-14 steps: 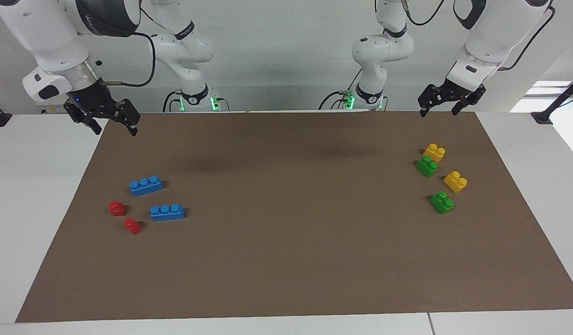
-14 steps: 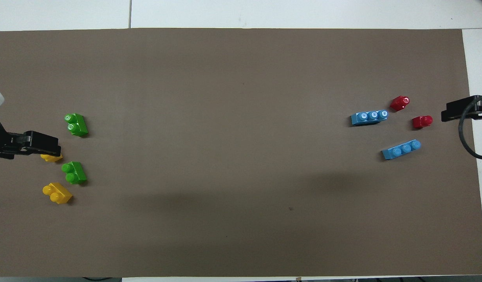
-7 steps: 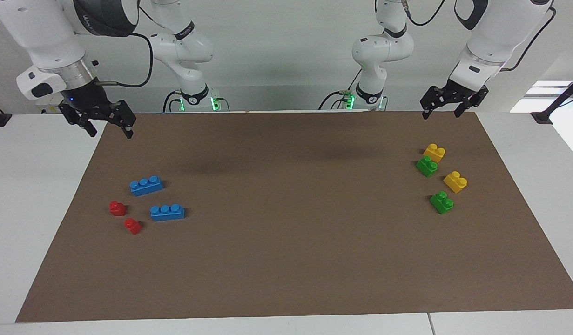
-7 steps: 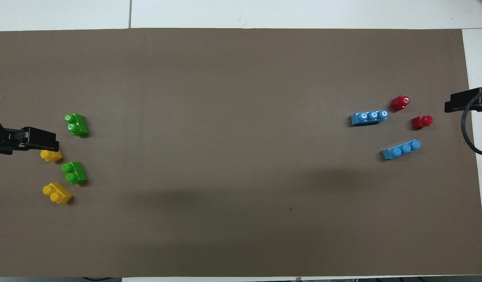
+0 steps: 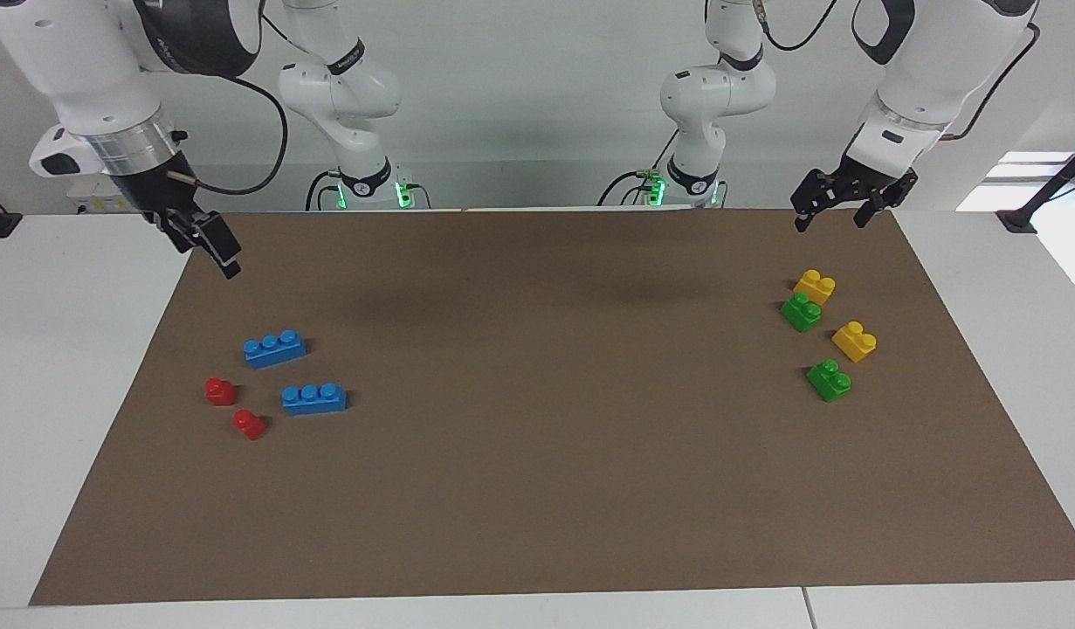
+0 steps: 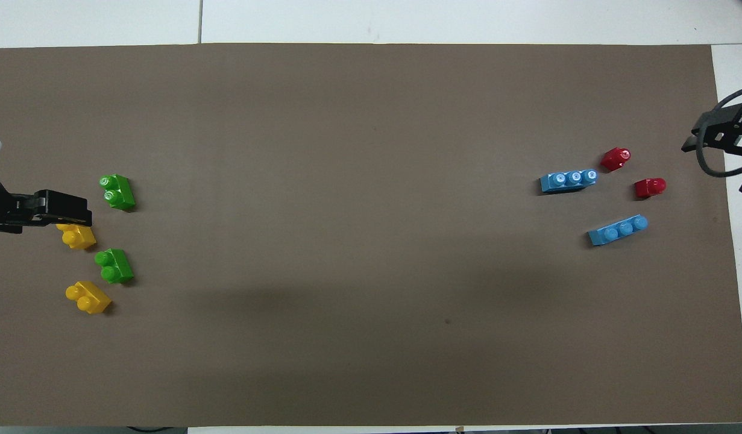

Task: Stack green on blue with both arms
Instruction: 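Move the left gripper to the green brick while the right gripper reaches the blue brick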

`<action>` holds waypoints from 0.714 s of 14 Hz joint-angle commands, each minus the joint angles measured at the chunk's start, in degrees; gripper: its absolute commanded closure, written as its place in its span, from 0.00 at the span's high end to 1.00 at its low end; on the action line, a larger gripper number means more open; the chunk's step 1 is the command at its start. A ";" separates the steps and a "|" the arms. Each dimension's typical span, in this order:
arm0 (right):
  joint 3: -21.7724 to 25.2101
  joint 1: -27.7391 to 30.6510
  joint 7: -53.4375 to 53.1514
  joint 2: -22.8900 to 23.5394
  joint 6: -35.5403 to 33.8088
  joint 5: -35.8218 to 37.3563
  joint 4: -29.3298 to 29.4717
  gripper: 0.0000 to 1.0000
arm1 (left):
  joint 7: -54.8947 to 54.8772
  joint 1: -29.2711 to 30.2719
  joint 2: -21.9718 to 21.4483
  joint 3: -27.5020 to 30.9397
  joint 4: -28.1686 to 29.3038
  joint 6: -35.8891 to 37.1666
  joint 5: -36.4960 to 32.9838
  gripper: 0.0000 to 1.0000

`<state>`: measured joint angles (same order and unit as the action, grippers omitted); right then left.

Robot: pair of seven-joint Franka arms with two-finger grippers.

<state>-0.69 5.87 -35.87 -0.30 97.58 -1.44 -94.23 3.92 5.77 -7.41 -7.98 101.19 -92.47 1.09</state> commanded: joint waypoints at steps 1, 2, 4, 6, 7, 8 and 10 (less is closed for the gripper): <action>-0.19 0.98 -12.69 2.13 0.95 -3.99 -0.26 1.00 | 5.64 0.65 -3.66 0.06 5.33 -4.29 0.75 1.00; -0.19 1.07 -16.83 3.71 0.34 -5.49 0.44 1.00 | 7.58 0.65 -3.67 0.07 5.42 -4.30 0.75 1.00; -0.10 3.34 -24.13 7.48 -0.45 -11.80 2.80 1.00 | 11.45 0.73 -3.58 0.07 5.60 -4.91 1.10 1.00; -0.10 5.02 -28.71 12.06 -0.99 -15.86 5.71 1.00 | 13.13 1.43 -3.58 0.07 6.82 -6.22 1.54 1.00; -0.10 5.46 -29.52 13.30 -0.38 -16.66 6.16 1.00 | 13.48 1.44 -3.49 0.07 7.44 -6.84 1.54 1.00; -0.10 5.47 -29.61 14.27 0.24 -16.75 6.16 1.00 | 13.57 1.53 -3.40 0.07 7.70 -7.28 1.54 1.00; -0.10 5.47 -29.61 16.29 2.60 -17.45 6.16 1.00 | 14.53 2.14 -2.88 0.07 7.88 -7.72 1.54 1.00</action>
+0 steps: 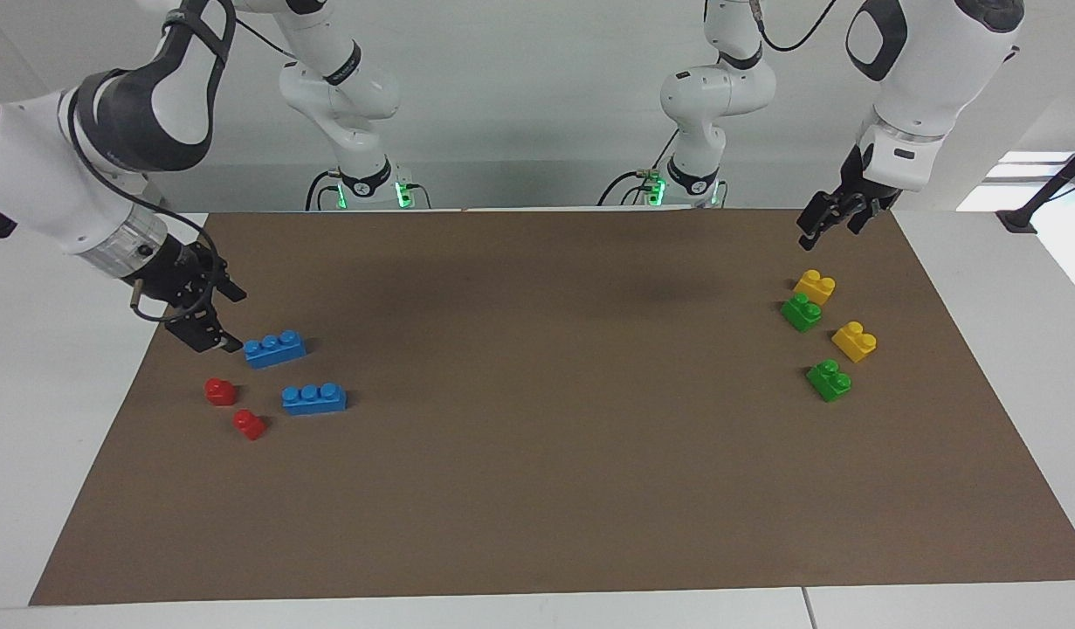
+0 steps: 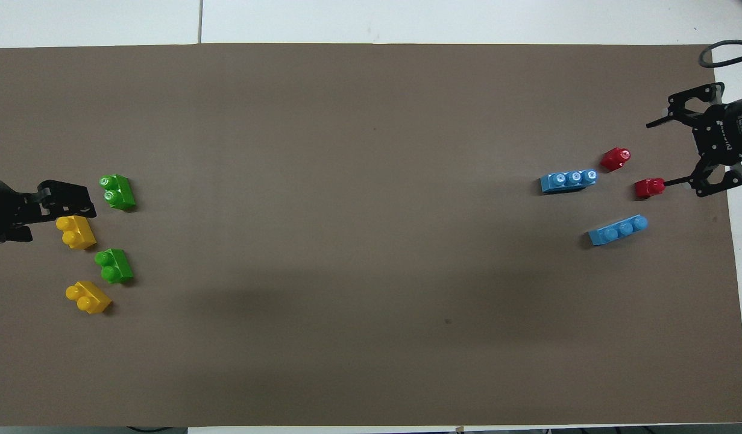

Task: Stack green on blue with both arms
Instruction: 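Move the left gripper to the green brick while the right gripper reaches the blue brick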

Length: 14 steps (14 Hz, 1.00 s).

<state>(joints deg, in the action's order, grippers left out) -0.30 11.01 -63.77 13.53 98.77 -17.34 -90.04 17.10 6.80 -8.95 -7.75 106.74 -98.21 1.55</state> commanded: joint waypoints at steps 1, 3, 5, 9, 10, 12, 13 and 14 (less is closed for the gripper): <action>-0.49 0.33 -1.71 3.51 1.95 -2.34 1.98 1.00 | 1.80 1.29 -1.16 -0.16 2.68 -2.51 1.08 1.00; -0.49 0.33 -1.62 4.92 2.83 -2.52 1.80 1.00 | 2.15 1.46 -1.15 -0.16 4.43 -4.44 1.08 1.00; -0.49 0.33 -1.62 5.54 3.27 -2.69 0.58 1.00 | 3.12 2.51 -1.15 -0.16 6.01 -6.55 1.08 1.00; -0.58 0.41 -1.44 5.45 8.28 -3.74 -4.17 1.00 | 6.09 3.66 1.30 -0.16 7.52 -10.33 1.08 1.00; -0.58 0.59 -1.18 6.24 8.63 -4.79 -4.44 1.00 | 7.67 3.66 2.09 -0.16 7.52 -11.64 1.08 1.00; -0.58 0.33 -1.00 7.12 9.86 -4.89 -5.14 1.00 | 9.88 3.75 4.63 -0.07 7.52 -14.28 1.08 1.00; -0.58 0.33 -0.92 7.21 10.30 -5.15 -5.49 1.00 | 10.15 3.92 6.13 -0.07 7.52 -15.43 1.08 1.00; -0.58 0.33 -0.83 7.48 11.18 -5.24 -6.10 1.00 | 9.98 4.71 7.36 -0.07 7.34 -16.57 1.00 1.00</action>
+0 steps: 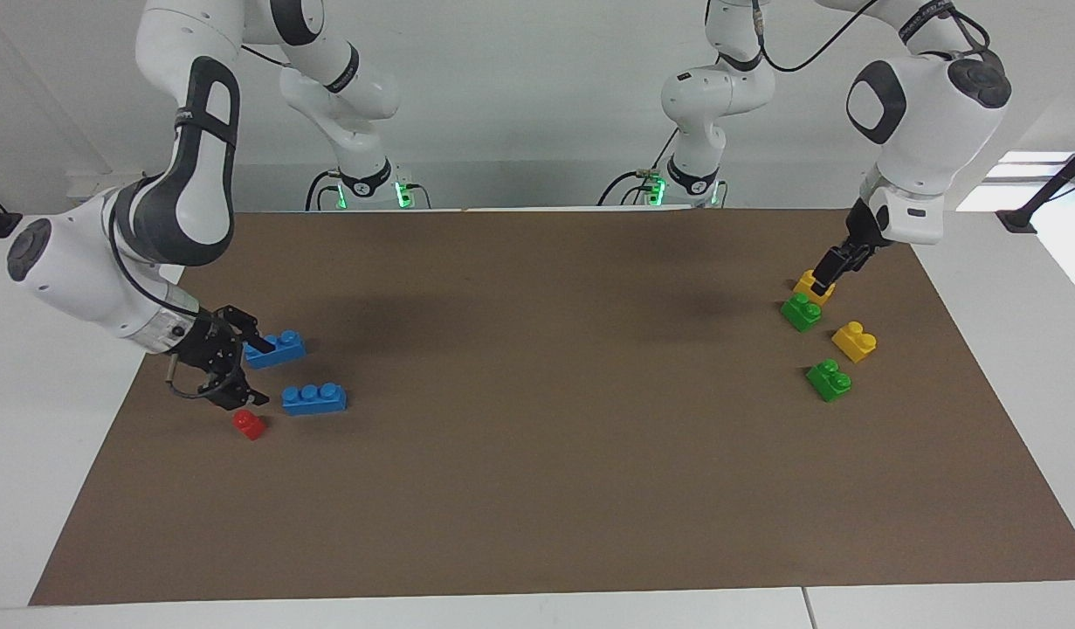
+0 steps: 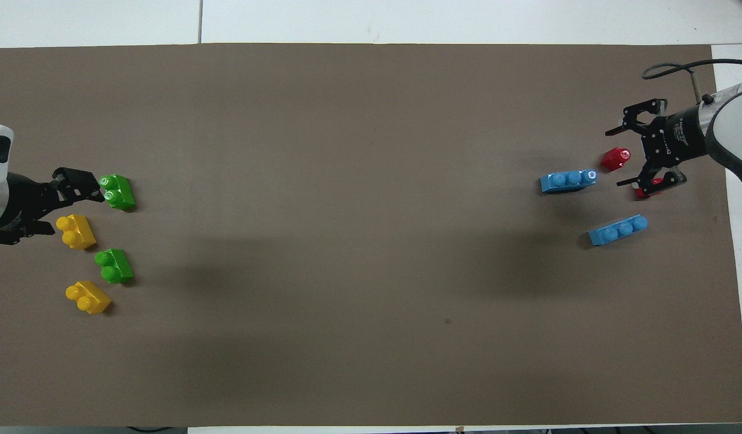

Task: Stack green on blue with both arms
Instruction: 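Move the left gripper to the green brick while the right gripper reaches the blue brick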

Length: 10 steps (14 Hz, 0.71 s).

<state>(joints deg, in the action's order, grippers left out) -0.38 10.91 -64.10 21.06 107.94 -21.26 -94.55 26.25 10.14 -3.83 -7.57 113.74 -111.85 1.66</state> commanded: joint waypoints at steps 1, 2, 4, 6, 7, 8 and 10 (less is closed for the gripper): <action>-0.58 0.42 -0.50 0.38 3.58 -1.85 -2.64 1.00 | 0.82 1.81 3.55 -0.33 0.25 -4.42 0.89 1.00; -0.59 0.42 -0.41 0.91 4.81 -2.90 -3.09 1.00 | 0.47 1.99 4.69 -0.34 -0.01 -5.39 0.89 1.00; -0.59 0.42 1.51 2.23 5.88 -3.08 -3.18 1.00 | -0.06 1.99 7.77 -0.25 -0.98 -6.79 -0.51 0.97; -0.59 0.07 1.70 2.85 7.89 -3.17 -3.88 1.00 | -0.24 2.16 10.23 -0.34 -1.94 -8.73 -1.57 0.98; -0.59 -0.10 1.70 2.85 8.95 -3.17 -4.41 1.00 | -0.33 2.16 11.72 -0.25 -3.34 -8.48 -1.66 0.99; -0.59 -0.19 1.88 2.85 10.09 -3.17 -5.28 1.00 | -0.33 2.25 13.04 -0.25 -4.31 -8.47 -1.75 0.99; -0.59 -0.10 2.31 3.11 11.07 -3.17 -5.73 1.00 | -1.46 2.86 14.80 -0.33 -5.63 -8.47 -1.92 1.00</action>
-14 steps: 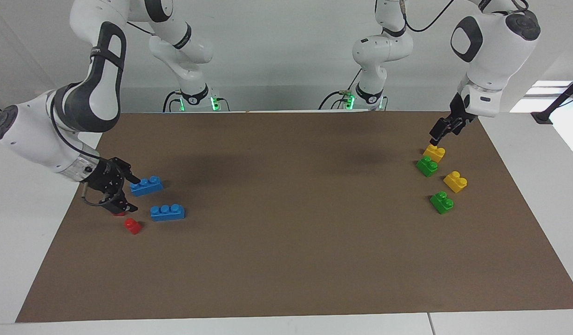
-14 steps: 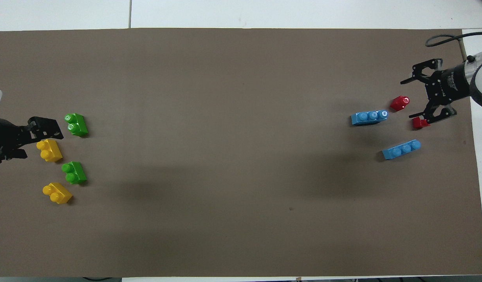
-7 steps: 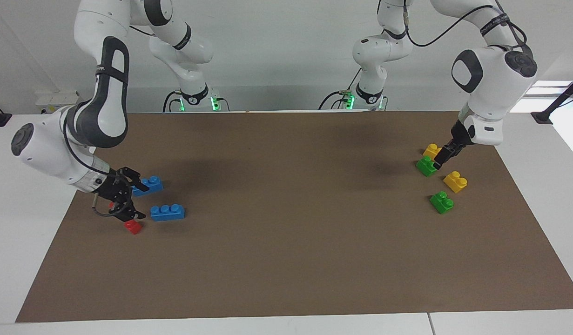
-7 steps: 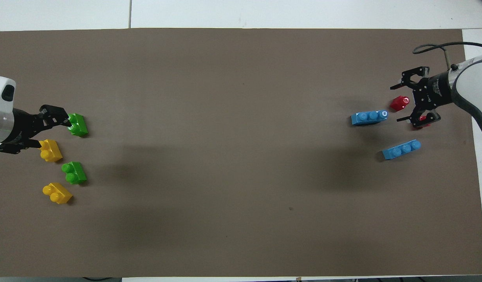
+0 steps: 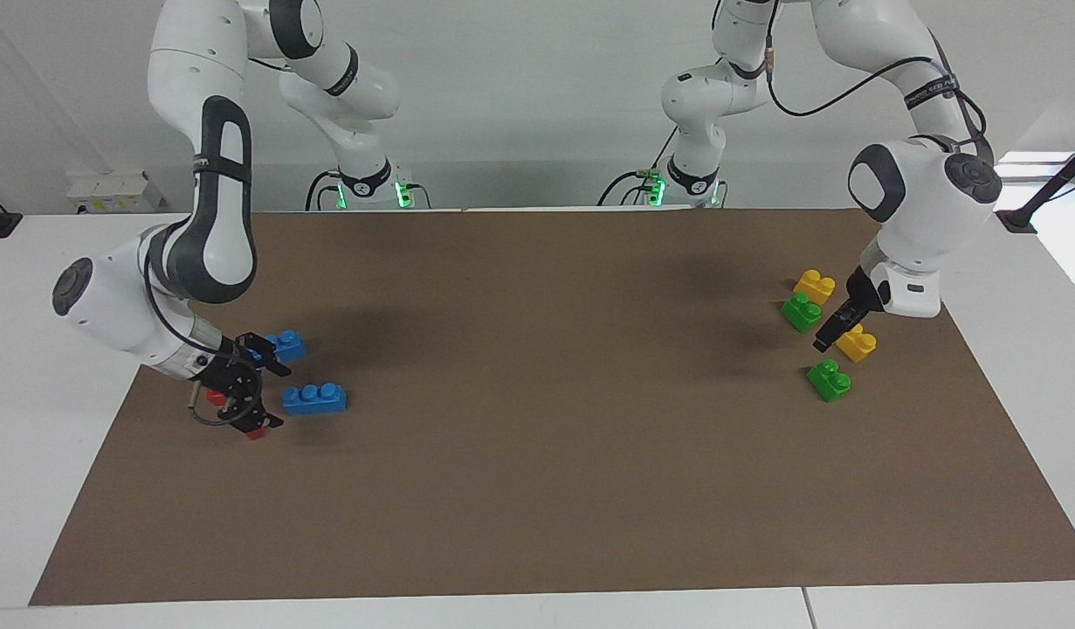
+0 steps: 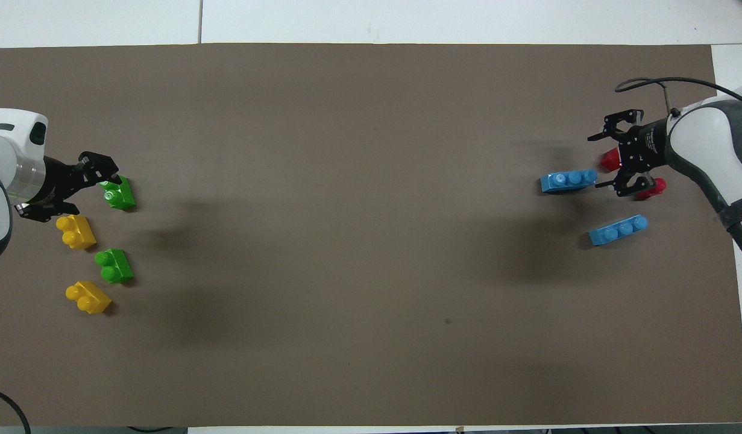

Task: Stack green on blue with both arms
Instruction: 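Move the left gripper to the green brick while the right gripper reaches the blue brick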

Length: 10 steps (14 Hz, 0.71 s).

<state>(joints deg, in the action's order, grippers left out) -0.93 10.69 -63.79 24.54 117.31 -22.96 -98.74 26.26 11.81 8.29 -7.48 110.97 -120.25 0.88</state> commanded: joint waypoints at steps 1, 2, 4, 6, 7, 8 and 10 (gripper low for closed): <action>-0.04 0.12 2.70 -0.20 1.87 -1.47 -1.80 1.00 | -2.87 1.29 3.74 -0.34 -3.57 -0.07 -1.49 1.00; -0.04 0.21 3.32 -0.11 2.22 -1.56 -2.06 1.00 | -3.58 1.29 4.62 -0.34 -4.18 0.10 -2.54 1.00; -0.04 0.12 3.59 -0.11 3.88 -1.65 -3.20 1.00 | -4.11 1.38 7.16 -0.43 -5.67 -0.07 -4.56 1.00; -0.04 0.03 3.59 -0.11 4.15 -1.65 -3.38 1.00 | -4.90 1.29 9.71 -0.43 -7.87 -0.16 -4.83 1.00; -0.12 0.03 3.59 -0.02 4.15 -1.65 -3.47 1.00 | -4.99 1.38 10.77 -0.43 -8.49 -0.42 -4.92 1.00; -0.13 -0.05 3.59 0.07 4.33 -1.65 -3.56 1.00 | -5.08 1.38 11.74 -0.43 -9.19 -0.94 -4.92 1.00; -0.21 -0.23 3.59 0.07 5.03 -2.52 -4.00 1.00 | -5.16 1.38 13.06 -0.43 -9.29 -3.05 -4.83 1.00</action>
<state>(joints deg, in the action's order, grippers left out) -1.00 10.64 -62.11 24.72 120.36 -23.35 -101.51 22.04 12.54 18.94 -7.48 103.69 -121.62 -3.17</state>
